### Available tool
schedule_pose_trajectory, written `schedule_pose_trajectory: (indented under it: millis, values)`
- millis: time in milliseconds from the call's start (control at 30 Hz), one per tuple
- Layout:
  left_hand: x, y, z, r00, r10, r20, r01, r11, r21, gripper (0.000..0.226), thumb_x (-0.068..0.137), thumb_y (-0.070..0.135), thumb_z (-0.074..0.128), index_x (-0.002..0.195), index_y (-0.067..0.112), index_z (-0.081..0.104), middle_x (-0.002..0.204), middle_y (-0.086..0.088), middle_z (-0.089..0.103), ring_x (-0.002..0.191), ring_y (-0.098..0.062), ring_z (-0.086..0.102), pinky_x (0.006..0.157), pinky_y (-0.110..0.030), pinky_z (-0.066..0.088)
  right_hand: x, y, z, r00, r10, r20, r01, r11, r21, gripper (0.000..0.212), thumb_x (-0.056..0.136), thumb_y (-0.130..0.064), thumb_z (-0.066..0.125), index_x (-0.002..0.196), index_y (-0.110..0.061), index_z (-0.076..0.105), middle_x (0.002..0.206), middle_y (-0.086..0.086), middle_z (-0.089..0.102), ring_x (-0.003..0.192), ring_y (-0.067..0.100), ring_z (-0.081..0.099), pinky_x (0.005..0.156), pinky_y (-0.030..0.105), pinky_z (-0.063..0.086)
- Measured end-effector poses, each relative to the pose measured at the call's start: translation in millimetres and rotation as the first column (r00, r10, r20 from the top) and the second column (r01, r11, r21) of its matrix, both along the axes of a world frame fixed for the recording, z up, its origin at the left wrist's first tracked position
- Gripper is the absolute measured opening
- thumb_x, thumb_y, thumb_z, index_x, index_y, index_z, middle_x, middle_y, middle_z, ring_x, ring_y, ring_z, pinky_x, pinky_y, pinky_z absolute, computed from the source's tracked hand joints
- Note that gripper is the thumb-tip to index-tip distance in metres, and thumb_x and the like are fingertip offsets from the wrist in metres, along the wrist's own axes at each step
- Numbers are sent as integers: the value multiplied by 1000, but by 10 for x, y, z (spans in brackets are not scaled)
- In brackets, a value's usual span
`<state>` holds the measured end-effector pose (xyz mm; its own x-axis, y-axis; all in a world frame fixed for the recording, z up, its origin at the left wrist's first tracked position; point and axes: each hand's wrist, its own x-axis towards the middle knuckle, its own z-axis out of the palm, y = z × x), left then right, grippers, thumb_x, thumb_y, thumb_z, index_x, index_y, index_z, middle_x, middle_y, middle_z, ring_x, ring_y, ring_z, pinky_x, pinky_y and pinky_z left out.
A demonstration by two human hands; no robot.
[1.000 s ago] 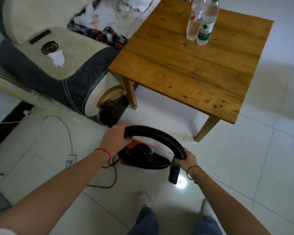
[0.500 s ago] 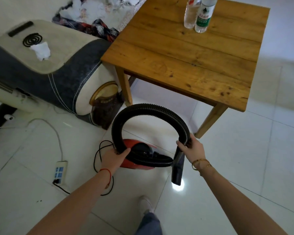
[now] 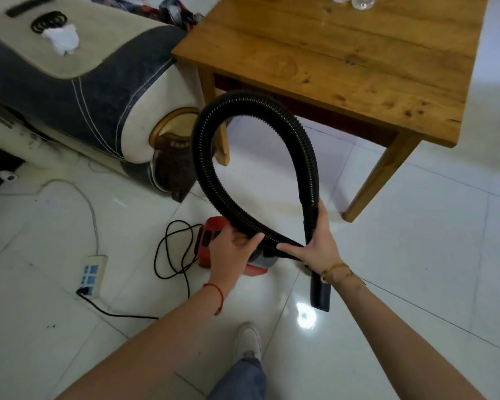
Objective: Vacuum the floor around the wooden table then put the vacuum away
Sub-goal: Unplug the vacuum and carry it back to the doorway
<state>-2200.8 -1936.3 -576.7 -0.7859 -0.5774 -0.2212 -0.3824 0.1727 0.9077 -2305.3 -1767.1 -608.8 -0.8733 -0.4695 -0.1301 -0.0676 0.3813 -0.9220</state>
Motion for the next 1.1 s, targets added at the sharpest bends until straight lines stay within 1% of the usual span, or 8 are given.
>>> schedule_pose_trajectory:
  millis: [167, 300, 400, 500, 600, 767, 867, 1100]
  values:
    - [-38, 102, -84, 990, -80, -115, 75, 996, -46, 30, 78, 25, 77, 104, 15, 64, 89, 14, 72, 83, 4, 68, 72, -9, 51, 81, -108, -130, 997, -24, -74, 30, 995, 91, 137, 53, -35, 92, 151, -23, -3, 158, -4, 15, 146, 7, 17, 120, 31, 21]
    - [-24, 114, -236, 968, -186, -168, 159, 974, -163, 28, 83, 26, 70, 109, 18, 62, 95, 15, 71, 89, 6, 66, 79, -10, 51, 83, -193, -204, 964, -170, -204, 193, 976, 100, 114, 62, -27, 81, 150, -14, 9, 150, 4, 30, 140, 16, 30, 117, 37, 30]
    - [55, -36, -459, 963, -260, -73, 230, 931, -283, 30, 91, 24, 58, 121, 23, 57, 109, 18, 64, 103, 6, 59, 88, -6, 45, 39, -276, -281, 939, -226, -259, 257, 962, 93, 96, 63, -16, 75, 145, -14, 23, 138, 3, 42, 128, 18, 41, 109, 43, 39]
    - [185, -256, -770, 965, -244, 100, 264, 881, -392, 31, 95, 23, 51, 127, 24, 51, 112, 16, 59, 101, 3, 56, 81, -3, 42, -24, -359, -402, 919, -251, -303, 279, 959, 50, 85, 63, -16, 70, 139, -17, 32, 129, -1, 48, 118, 16, 46, 103, 41, 43]
    - [315, -506, -1099, 967, -147, 210, 223, 886, -406, 39, 96, 18, 47, 135, 24, 44, 112, 10, 57, 92, 0, 53, 76, -11, 47, -74, -431, -536, 913, -255, -318, 273, 962, 14, 76, 63, -22, 65, 134, -22, 36, 122, -7, 47, 111, 14, 46, 98, 38, 45]
    - [426, -867, -1708, 927, -84, 365, 233, 893, -385, 58, 92, 0, 43, 146, 19, 33, 138, -1, 47, 107, -12, 55, 89, -24, 45, -173, -474, -723, 880, -246, -405, 261, 965, -20, 63, 67, -27, 63, 128, -24, 44, 114, -6, 54, 104, 14, 50, 86, 24, 42]
    - [424, -992, -2039, 892, -136, 431, 305, 884, -354, 65, 90, -3, 40, 149, 19, 25, 133, -7, 51, 96, -17, 56, 88, -34, 49, -233, -484, -766, 829, -247, -502, 277, 961, -16, 51, 73, -28, 63, 122, -23, 51, 107, -5, 60, 98, 14, 54, 79, 20, 38]
    - [284, -1178, -2550, 870, -146, 470, 356, 846, -397, 67, 87, 3, 44, 149, 18, 23, 114, -13, 61, 95, -28, 60, 84, -37, 50, -254, -544, -822, 768, -275, -578, 298, 953, -57, 43, 75, -19, 69, 118, -19, 61, 104, -1, 69, 97, 22, 63, 83, 34, 50]
